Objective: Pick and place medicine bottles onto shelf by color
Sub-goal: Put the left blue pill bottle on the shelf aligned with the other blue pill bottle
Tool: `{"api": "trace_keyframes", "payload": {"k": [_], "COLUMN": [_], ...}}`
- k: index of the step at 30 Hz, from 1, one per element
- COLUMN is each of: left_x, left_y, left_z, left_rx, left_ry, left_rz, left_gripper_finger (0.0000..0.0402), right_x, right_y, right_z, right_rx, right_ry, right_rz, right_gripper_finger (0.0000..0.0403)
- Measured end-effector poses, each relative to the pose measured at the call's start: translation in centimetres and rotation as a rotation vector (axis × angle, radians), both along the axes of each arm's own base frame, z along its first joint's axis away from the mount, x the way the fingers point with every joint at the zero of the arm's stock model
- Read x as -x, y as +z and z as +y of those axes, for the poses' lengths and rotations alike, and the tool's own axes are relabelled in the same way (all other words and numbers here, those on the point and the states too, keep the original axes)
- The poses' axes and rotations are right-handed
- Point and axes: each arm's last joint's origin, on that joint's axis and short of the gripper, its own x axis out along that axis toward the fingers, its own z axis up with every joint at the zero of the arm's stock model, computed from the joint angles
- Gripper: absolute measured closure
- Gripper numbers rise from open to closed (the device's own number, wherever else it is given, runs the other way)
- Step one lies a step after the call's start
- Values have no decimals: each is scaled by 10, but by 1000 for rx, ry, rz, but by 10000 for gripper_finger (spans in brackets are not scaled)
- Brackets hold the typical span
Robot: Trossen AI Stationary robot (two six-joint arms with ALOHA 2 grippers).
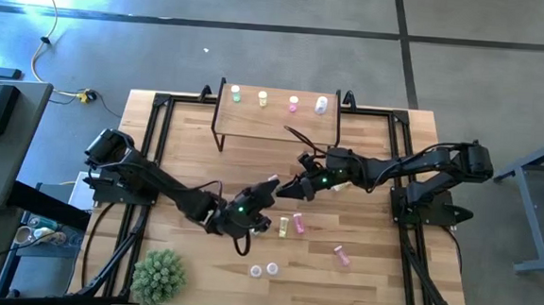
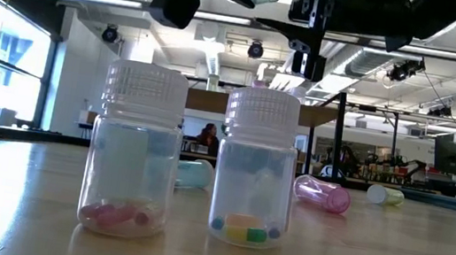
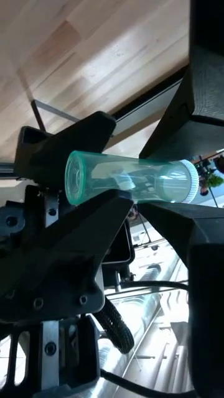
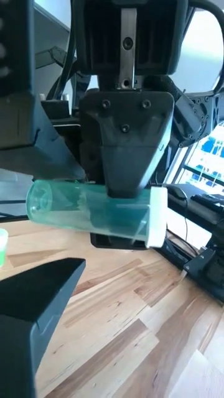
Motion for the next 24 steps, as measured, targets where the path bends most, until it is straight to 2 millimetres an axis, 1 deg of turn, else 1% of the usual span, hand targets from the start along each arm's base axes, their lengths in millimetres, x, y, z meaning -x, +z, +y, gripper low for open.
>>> {"api": "trace_keyframes", "payload": {"k": [4, 9, 20, 24], "left_x": [-1, -1, -1, -1], "left_y": [0, 0, 0, 0], "left_z": [3, 3, 3, 3], "left_rx": [-7, -8, -12, -11], "left_ry": [5, 7, 8, 8], "left_rz": [10, 11, 17, 16], "left_gripper_finger": [309, 309, 308, 300], "right_x": [0, 0, 0, 0], "right_y": [0, 0, 1, 0], "right_z": [0, 0, 0, 0], "right_rx": [-1, -14, -33, -33], "right_ry": [0, -2, -5, -5], "right_rz": [-4, 1, 7, 7], "right_gripper_finger": [237, 265, 310, 316]}}
